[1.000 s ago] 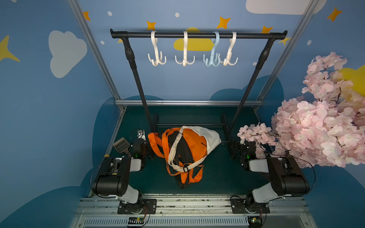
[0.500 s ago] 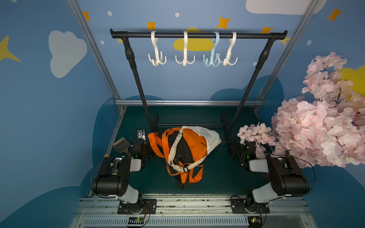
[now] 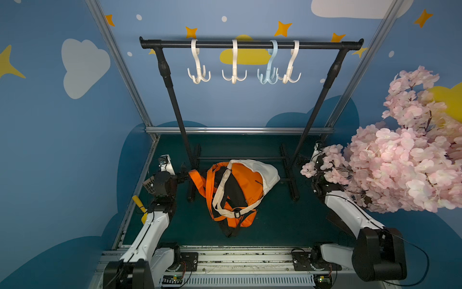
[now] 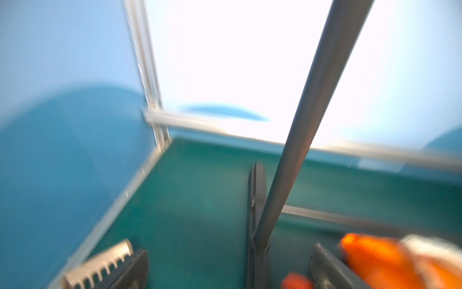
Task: Hang the bag on a hook
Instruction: Pick up the bag from the bag.
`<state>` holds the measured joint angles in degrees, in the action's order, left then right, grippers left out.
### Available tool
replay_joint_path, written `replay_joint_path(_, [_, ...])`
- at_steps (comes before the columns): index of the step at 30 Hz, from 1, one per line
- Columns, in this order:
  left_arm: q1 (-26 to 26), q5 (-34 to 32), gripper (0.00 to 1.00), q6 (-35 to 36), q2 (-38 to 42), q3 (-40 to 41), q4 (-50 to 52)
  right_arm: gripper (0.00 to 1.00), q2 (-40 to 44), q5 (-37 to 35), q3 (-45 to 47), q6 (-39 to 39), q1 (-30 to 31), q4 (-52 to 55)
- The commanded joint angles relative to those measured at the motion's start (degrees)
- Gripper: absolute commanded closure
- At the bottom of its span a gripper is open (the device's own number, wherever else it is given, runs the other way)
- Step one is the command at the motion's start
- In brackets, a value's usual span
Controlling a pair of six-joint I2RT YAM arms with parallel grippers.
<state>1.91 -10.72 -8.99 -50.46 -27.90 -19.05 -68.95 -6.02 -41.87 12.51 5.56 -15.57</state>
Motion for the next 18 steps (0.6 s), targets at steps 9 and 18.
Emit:
replay_joint_path(9, [2.2,10.1,0.0,-4.9,11.1,0.1,6.9,0.11,-1.0,16.2,-3.0,8.6,17.1,20.6])
replay_joint_path(18, [2.4,19.3,0.0,-4.3,-2.4,-6.8,0.2,0.15,-14.7,13.7,-16.2,17.4,39.0,23.4])
